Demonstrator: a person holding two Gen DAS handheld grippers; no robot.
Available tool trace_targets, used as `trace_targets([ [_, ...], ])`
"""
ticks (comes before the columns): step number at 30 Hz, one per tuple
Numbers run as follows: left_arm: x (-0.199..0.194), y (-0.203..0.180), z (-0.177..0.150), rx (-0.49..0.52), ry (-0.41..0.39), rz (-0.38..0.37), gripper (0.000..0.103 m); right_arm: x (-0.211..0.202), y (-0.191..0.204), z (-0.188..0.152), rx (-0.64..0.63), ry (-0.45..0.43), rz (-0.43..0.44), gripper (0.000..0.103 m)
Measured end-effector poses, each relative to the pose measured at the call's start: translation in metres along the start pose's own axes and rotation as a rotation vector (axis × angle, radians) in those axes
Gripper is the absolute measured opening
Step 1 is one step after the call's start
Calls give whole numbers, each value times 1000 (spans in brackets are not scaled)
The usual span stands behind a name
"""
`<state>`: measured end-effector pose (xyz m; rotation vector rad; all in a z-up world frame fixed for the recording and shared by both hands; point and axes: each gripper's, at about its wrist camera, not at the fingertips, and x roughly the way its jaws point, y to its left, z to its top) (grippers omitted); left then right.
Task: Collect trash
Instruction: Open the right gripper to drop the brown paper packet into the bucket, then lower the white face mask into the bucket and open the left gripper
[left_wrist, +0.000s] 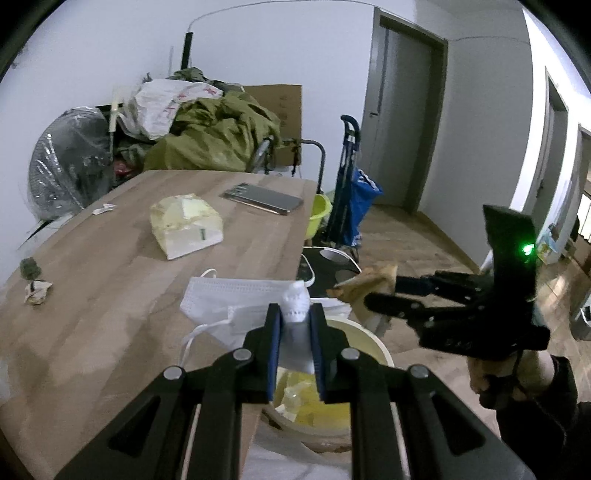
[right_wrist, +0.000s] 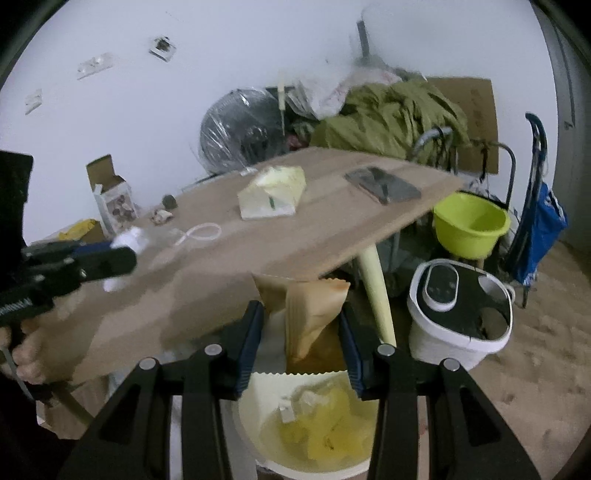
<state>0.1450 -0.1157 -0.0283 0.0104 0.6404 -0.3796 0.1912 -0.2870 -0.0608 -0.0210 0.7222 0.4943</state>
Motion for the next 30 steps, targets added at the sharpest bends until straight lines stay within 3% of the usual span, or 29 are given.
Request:
trace_targets([
  [7, 16, -13, -5, 19, 36, -37, 15, 21, -16, -28, 26, 84, -40, 45],
  [11, 24, -23, -6, 36, 50, -69, 15, 26, -30, -34, 58, 95, -55, 57],
  [19, 46, -42, -9, 82, 100, -106, 15, 24, -51, -38, 100, 89, -78, 58],
  [30, 89, -75, -19, 153, 236, -241, 16, 5, -82, -51, 171, 79, -148, 58],
])
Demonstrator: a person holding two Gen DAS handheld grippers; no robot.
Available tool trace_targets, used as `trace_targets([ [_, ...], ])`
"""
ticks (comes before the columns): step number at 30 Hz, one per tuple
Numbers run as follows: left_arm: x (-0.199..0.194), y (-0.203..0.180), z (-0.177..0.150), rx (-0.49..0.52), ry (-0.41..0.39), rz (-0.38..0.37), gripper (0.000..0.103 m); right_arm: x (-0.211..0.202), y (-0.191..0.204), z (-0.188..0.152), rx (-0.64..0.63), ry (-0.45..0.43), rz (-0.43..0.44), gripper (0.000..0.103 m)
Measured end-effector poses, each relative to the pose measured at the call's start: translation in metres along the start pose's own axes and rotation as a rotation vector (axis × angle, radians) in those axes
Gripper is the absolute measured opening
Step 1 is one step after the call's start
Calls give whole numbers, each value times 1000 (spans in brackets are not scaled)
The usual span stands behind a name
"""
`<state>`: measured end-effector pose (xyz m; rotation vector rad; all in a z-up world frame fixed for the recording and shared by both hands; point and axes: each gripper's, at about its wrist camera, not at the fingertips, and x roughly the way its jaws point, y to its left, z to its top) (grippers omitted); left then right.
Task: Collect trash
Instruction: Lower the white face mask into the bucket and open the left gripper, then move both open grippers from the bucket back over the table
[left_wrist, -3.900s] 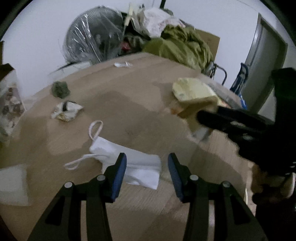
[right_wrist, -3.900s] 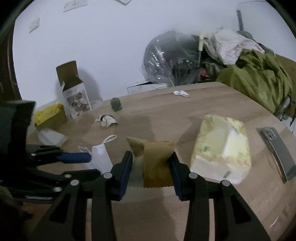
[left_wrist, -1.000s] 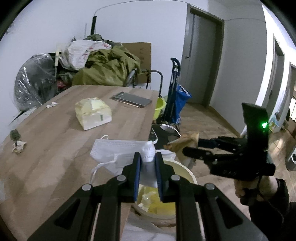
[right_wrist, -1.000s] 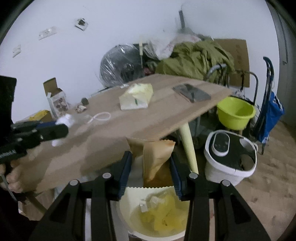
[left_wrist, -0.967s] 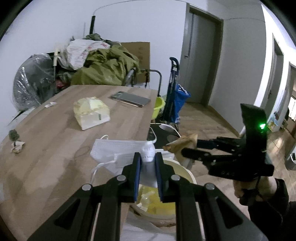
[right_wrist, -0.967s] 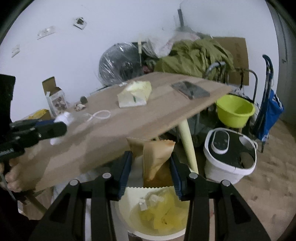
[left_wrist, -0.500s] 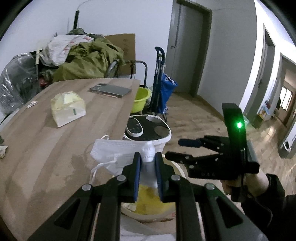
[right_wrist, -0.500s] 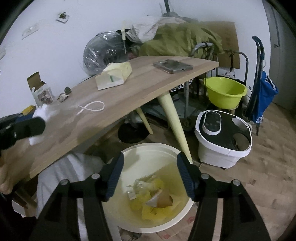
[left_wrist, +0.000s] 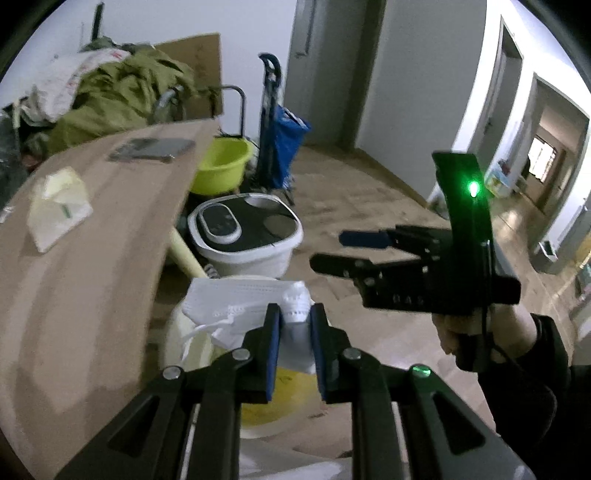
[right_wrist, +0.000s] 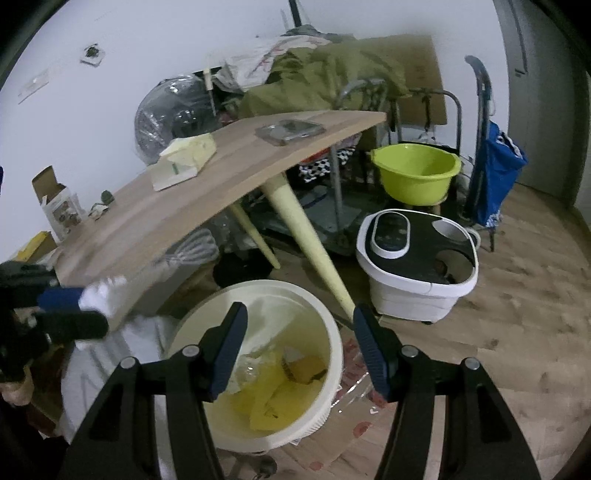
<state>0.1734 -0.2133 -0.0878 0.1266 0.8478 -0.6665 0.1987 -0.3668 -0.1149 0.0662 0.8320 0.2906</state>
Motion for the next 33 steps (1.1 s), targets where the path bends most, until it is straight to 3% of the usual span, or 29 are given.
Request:
trace_targets([
  [5, 24, 7, -5, -38, 50, -50, 17, -3, -10, -4, 23, 2, -20, 58],
  [14, 40, 20, -5, -97, 94, -17, 22, -3, -6, -4, 15, 6, -21, 58],
  [19, 36, 22, -6, -110, 79, 5, 42, -2, -2, -3, 4, 7, -18, 57],
  [33, -1, 25, -5, -110, -4, 53, 44, -8, 16, 9, -34, -10, -5, 57],
])
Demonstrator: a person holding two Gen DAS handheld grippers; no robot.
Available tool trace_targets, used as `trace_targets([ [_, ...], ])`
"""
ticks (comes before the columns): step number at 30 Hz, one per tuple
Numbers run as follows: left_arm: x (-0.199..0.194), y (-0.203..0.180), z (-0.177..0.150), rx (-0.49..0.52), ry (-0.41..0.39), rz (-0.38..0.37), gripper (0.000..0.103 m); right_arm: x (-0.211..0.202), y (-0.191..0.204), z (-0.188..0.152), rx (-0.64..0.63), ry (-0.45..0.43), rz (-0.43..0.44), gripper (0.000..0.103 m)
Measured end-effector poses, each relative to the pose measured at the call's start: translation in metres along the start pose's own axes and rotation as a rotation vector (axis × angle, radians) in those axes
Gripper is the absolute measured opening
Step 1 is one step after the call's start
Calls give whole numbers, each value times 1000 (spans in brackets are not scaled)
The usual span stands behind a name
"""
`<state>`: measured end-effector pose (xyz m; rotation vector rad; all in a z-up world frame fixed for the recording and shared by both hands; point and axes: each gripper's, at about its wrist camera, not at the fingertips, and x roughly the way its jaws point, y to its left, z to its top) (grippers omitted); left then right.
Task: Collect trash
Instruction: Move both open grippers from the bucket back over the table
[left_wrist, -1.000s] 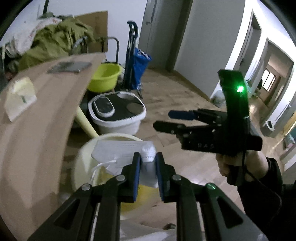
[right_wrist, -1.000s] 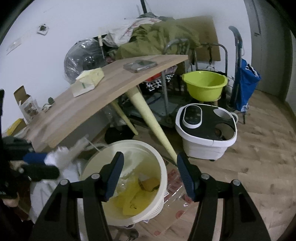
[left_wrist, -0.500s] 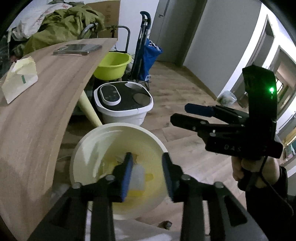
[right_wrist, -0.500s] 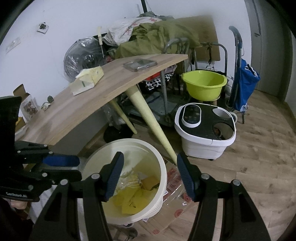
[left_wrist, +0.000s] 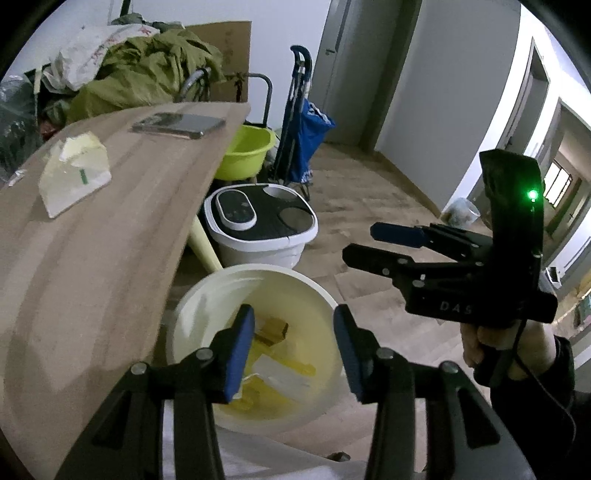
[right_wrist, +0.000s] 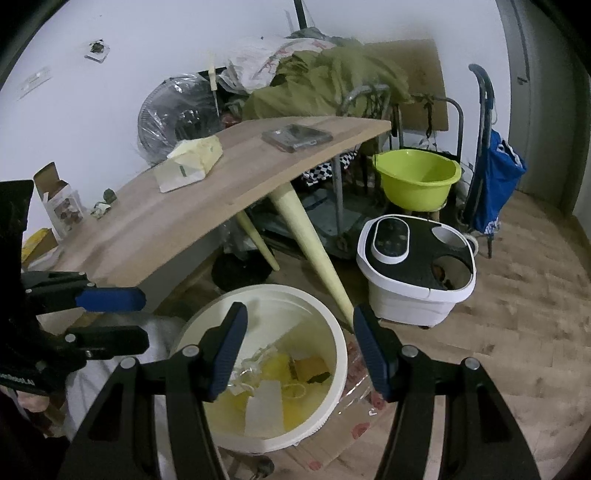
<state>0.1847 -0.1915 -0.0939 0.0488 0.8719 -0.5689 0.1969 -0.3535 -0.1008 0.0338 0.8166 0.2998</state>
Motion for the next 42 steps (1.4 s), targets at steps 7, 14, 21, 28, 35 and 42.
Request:
trace_targets([
  [7, -23, 12, 2, -20, -55, 32, 44, -6, 19, 12, -38, -20, 11, 58],
  [14, -45, 25, -1, -30, -95, 69, 44, -10, 43, 26, -88, -38, 31, 57],
  [21, -69, 39, -8, -61, -142, 110, 44, -10, 69, 42, -141, -49, 53, 57],
  [28, -94, 62, -17, -106, -182, 160, 44, -2, 100, 55, -200, -51, 94, 57],
  [35, -113, 79, -28, -156, -207, 202, 44, 9, 133, 66, -263, -49, 140, 58],
  [42, -132, 97, -38, -199, -230, 250, 44, 22, 165, 74, -323, -42, 190, 57],
])
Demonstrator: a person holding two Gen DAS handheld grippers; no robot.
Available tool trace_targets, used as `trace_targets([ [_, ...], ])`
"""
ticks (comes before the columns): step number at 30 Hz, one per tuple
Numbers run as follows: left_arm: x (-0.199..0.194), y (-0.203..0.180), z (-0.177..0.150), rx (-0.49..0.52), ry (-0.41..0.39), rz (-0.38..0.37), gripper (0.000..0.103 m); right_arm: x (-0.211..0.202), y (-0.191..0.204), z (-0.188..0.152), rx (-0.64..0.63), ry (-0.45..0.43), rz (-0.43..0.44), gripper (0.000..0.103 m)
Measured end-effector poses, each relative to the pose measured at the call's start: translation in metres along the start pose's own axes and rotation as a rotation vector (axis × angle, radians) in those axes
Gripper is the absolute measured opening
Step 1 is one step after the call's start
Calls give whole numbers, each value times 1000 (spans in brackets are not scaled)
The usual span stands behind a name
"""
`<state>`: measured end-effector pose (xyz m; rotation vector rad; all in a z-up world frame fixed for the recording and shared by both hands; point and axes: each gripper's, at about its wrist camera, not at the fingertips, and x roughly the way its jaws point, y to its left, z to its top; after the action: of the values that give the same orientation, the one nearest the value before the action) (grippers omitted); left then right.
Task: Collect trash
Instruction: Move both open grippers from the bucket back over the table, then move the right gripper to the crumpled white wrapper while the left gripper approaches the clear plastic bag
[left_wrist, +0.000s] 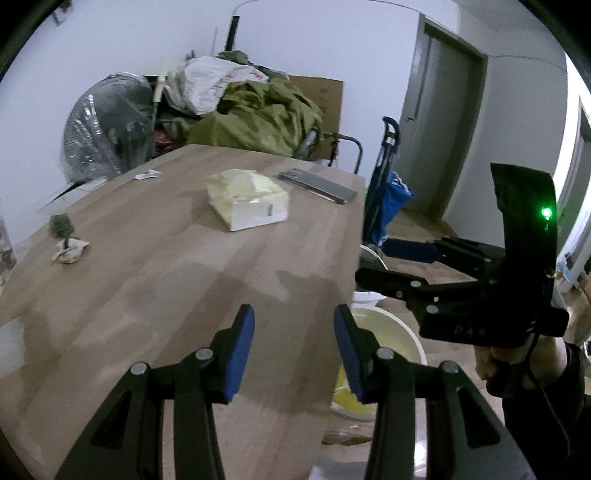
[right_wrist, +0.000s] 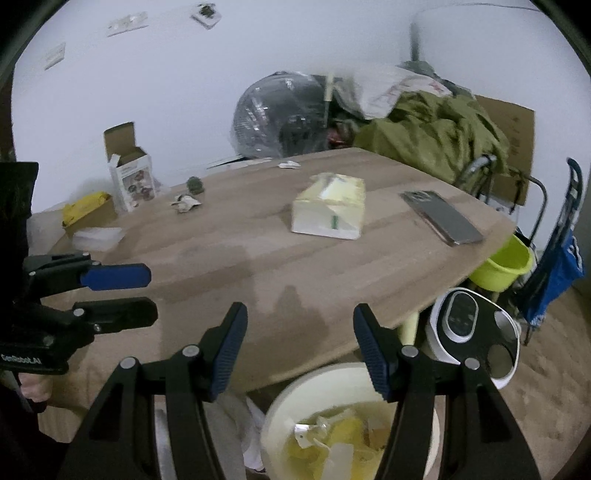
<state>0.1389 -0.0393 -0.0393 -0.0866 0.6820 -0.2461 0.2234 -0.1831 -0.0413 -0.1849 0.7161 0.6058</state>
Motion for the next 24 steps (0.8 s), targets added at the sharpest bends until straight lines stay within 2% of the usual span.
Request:
trace_targets([
  [10, -19, 42, -3, -81, -33, 110, 44, 30, 36, 28, -79, -5, 93, 58],
  [21, -39, 85, -13, -147, -32, 229, 44, 64, 66, 48, -153, 9, 185, 58],
  [24, -46, 101, -19, -180, -33, 281, 45, 75, 74, 54, -168, 15, 214, 58],
])
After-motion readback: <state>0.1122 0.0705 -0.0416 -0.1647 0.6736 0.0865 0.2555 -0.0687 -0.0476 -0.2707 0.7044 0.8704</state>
